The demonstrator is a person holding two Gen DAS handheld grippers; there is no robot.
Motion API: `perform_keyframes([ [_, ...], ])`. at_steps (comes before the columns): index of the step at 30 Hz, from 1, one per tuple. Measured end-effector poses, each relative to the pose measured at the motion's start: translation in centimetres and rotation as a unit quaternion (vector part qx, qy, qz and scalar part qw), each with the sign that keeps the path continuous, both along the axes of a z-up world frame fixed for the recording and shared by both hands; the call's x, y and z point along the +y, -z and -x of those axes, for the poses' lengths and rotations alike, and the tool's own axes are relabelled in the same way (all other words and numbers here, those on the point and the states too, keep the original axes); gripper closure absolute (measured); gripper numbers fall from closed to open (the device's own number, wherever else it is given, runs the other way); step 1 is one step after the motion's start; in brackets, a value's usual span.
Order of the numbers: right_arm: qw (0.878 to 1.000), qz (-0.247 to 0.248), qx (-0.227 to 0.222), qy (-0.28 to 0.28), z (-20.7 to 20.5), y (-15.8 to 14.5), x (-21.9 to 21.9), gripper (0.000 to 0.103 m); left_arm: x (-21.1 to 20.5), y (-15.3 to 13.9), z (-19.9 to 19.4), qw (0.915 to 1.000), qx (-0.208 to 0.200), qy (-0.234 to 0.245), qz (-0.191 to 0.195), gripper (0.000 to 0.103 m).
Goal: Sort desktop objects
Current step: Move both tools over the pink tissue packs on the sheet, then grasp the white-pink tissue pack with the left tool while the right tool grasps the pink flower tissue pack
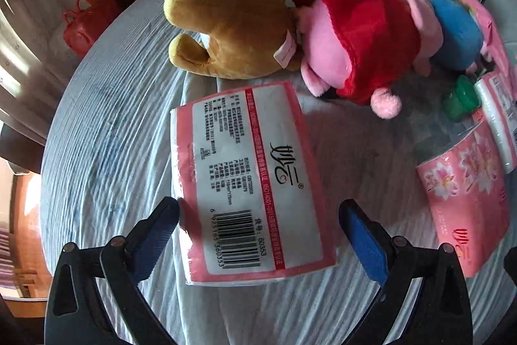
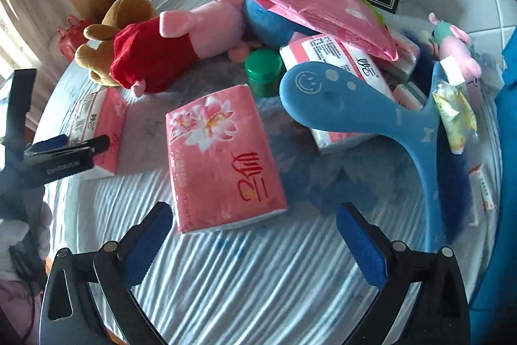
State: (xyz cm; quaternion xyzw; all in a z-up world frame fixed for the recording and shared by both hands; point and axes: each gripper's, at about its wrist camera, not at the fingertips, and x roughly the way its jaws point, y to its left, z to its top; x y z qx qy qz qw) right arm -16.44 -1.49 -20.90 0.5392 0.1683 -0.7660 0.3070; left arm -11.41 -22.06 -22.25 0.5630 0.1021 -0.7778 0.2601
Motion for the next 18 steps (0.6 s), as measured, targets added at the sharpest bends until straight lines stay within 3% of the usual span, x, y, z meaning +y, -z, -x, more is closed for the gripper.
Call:
perform_keyframes([
  [2,1.0,-0.011,0.002,-0.007,0.4,0.4,0.0,0.0,1.3,-0.2,-0.2,0.9997,-0.001,0.021,0.01,0.004],
  [6,0.999,-0.03,0.003,-0.018,0.3,0.9,-1.4,0.0,3.5,-0.7,-1.6,0.9977,0.014,0.058,-0.031,0.004],
  [13,0.997,-0.065,-0.018,-0.034,1.5,3.8,-4.7,0.0,3.4,0.0,0.5,0.9974,-0.01,0.069,-0.02,0.002],
  [18,0.996,-0.075,-0.046,-0.028,0.5,3.6,-3.7,0.0,3.5,-1.2,-1.0,0.9935,0.013,0.077,-0.083,0.002],
])
